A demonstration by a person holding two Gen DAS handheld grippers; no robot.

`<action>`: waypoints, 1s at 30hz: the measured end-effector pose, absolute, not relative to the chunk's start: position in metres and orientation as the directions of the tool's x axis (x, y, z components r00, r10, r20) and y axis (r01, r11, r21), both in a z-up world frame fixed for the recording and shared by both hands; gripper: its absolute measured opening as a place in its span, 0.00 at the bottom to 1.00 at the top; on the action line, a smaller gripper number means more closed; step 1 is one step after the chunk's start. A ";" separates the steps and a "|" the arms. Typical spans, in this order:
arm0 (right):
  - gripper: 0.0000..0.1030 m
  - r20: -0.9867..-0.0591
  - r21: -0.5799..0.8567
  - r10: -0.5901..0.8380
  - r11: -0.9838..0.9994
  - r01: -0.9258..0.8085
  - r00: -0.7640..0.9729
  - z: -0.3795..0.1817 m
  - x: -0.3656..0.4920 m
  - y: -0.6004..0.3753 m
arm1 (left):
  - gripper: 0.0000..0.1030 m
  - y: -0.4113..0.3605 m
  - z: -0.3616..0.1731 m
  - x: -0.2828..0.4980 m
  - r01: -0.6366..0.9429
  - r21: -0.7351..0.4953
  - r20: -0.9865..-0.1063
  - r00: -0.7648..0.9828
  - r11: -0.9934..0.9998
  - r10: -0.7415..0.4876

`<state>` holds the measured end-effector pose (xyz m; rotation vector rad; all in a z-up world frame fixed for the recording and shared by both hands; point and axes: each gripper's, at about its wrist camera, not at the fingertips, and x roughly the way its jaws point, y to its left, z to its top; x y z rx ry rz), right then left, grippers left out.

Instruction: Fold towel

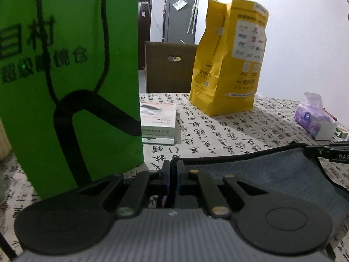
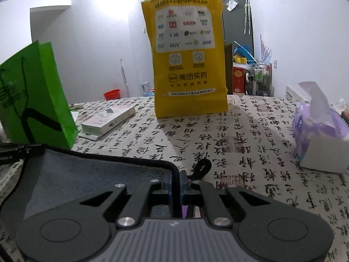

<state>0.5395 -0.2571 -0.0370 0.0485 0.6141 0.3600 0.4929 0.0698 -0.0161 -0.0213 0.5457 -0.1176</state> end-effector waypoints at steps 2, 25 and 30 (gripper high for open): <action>0.06 -0.560 0.160 0.340 0.939 -0.304 0.756 -0.043 0.548 -0.258 | 0.06 0.072 -0.024 0.501 0.108 -0.055 -0.524 0.843 0.993 -0.121; 0.75 -0.561 0.176 0.282 0.959 -0.221 0.778 -0.060 0.555 -0.265 | 1.00 0.076 -0.036 0.508 0.085 -0.025 -0.509 0.857 0.996 -0.086; 0.78 -0.539 0.184 0.276 0.961 -0.208 0.796 -0.048 0.539 -0.269 | 1.00 0.075 -0.020 0.490 0.085 -0.021 -0.488 0.869 0.996 -0.084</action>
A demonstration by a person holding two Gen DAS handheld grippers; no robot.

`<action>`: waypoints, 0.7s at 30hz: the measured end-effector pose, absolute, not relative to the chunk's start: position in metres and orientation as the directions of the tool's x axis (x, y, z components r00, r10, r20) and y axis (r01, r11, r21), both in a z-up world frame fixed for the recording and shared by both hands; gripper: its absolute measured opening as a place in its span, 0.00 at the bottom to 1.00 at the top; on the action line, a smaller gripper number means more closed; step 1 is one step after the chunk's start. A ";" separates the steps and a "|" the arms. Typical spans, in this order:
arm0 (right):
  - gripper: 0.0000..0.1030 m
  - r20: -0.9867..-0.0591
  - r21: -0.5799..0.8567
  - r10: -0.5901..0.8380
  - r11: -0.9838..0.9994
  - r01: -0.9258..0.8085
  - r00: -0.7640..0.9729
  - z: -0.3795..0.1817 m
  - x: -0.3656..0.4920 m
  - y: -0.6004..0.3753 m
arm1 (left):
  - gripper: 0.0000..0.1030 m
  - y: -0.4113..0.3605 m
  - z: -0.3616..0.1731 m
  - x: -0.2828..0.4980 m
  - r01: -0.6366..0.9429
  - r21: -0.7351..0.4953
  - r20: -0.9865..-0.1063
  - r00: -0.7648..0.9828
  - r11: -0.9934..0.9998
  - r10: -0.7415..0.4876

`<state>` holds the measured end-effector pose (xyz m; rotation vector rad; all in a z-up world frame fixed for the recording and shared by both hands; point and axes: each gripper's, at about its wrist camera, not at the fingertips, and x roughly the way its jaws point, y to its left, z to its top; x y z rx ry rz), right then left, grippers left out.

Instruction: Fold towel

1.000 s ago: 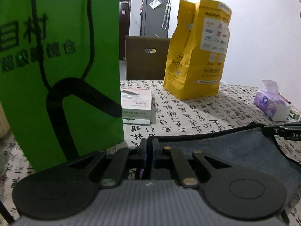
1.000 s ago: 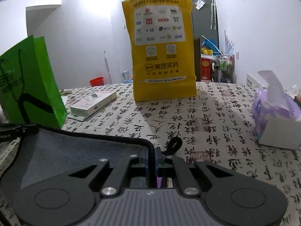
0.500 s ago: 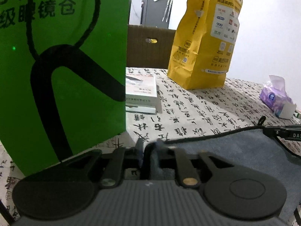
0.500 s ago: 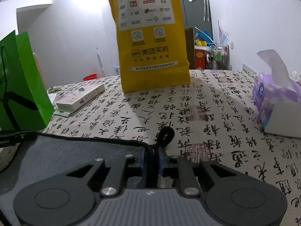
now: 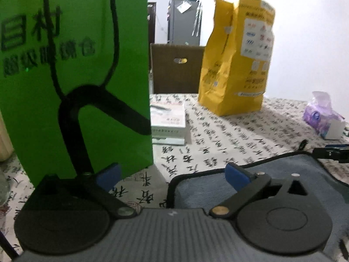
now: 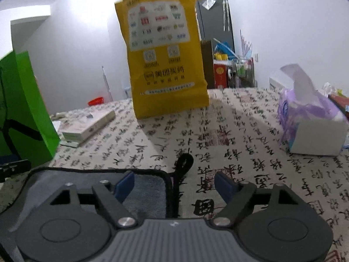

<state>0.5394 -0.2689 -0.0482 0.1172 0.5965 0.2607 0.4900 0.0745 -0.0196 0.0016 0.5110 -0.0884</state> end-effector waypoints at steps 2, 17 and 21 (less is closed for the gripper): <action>0.79 -0.530 0.190 0.274 0.961 -0.202 0.803 -0.044 0.532 -0.272 | 1.00 0.072 -0.013 0.480 0.091 -0.011 -0.476 0.875 0.996 -0.085; 0.87 -0.527 0.181 0.266 0.963 -0.200 0.807 -0.025 0.455 -0.278 | 1.00 0.061 0.012 0.405 0.049 -0.017 -0.433 0.900 0.999 -0.052; 0.88 -0.530 0.163 0.256 0.966 -0.199 0.808 -0.022 0.433 -0.276 | 1.00 0.058 0.016 0.383 0.036 -0.019 -0.432 0.901 0.999 -0.040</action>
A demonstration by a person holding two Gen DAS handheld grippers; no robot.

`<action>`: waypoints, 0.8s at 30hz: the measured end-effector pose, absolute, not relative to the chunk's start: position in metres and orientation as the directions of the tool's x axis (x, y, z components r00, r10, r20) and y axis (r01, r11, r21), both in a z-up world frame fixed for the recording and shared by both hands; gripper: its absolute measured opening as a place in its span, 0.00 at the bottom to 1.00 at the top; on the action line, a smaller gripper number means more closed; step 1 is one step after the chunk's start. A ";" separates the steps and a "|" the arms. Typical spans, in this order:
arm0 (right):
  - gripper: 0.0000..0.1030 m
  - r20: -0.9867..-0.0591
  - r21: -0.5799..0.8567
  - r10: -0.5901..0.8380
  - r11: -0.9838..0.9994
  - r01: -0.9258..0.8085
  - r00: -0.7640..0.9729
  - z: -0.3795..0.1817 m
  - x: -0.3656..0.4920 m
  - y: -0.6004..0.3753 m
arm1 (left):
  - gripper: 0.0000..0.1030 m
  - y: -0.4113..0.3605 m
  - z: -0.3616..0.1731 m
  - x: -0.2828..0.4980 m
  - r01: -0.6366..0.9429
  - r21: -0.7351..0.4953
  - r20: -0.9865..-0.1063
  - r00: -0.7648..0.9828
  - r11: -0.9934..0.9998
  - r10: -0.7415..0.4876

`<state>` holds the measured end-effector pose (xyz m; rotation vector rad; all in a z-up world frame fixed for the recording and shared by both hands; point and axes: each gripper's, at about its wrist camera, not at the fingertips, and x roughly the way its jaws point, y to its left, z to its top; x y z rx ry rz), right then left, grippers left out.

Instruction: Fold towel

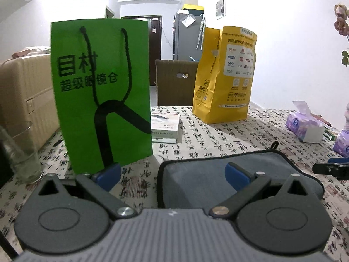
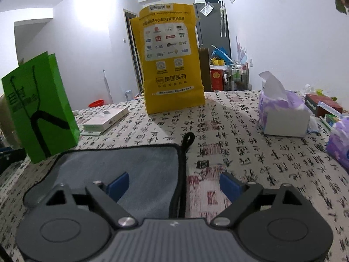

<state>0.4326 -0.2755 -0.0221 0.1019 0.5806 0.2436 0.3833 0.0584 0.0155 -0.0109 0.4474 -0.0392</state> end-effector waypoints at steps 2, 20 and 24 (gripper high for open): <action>0.89 -0.529 0.153 0.255 0.967 -0.205 0.810 -0.022 0.422 -0.275 | 1.00 0.058 0.016 0.373 0.029 -0.019 -0.430 0.902 0.999 -0.034; 0.91 -0.494 0.144 0.293 0.956 -0.256 0.819 -0.009 0.323 -0.264 | 1.00 0.057 0.026 0.274 -0.019 -0.055 -0.410 0.912 0.998 -0.006; 0.91 -0.488 0.143 0.295 0.955 -0.258 0.822 -0.010 0.302 -0.262 | 1.00 0.058 0.022 0.253 -0.019 -0.066 -0.412 0.911 0.998 -0.010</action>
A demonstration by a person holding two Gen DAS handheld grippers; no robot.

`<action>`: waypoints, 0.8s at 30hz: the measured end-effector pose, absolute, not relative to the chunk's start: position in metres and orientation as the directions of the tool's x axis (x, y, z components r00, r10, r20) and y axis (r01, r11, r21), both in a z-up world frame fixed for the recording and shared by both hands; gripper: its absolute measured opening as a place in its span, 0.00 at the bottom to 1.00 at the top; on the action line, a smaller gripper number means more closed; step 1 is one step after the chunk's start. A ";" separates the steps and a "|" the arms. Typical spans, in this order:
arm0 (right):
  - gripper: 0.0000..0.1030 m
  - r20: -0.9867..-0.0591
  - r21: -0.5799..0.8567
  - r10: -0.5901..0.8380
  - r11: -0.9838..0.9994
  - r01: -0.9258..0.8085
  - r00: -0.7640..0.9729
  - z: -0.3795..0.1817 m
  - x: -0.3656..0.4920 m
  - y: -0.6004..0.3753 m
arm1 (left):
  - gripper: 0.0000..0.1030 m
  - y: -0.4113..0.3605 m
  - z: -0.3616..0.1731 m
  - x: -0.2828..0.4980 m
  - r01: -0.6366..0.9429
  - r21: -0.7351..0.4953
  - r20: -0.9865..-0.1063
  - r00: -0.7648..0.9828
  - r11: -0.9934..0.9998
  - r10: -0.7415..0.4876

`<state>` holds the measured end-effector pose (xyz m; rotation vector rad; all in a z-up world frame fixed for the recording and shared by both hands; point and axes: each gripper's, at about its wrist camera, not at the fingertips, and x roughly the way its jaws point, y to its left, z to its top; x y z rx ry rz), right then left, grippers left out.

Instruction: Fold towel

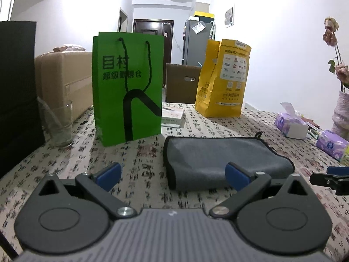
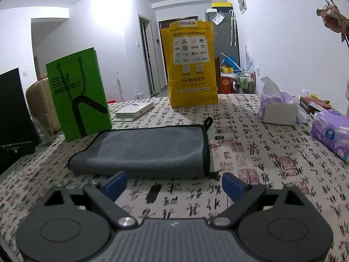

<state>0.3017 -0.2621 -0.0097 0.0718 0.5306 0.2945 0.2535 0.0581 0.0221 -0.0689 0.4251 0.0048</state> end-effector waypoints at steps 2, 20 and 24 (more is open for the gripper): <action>0.91 -0.484 0.141 0.294 0.956 -0.258 0.824 -0.010 0.293 -0.262 | 1.00 0.058 0.019 0.245 -0.019 -0.068 -0.421 0.907 0.997 -0.011; 0.99 -0.461 0.091 0.291 0.955 -0.281 0.839 -0.025 0.212 -0.253 | 1.00 0.048 0.005 0.163 0.010 -0.060 -0.395 0.918 0.998 -0.033; 0.99 -0.458 0.094 0.295 0.954 -0.285 0.838 -0.028 0.199 -0.251 | 1.00 0.048 0.005 0.150 0.012 -0.055 -0.382 0.924 0.998 -0.032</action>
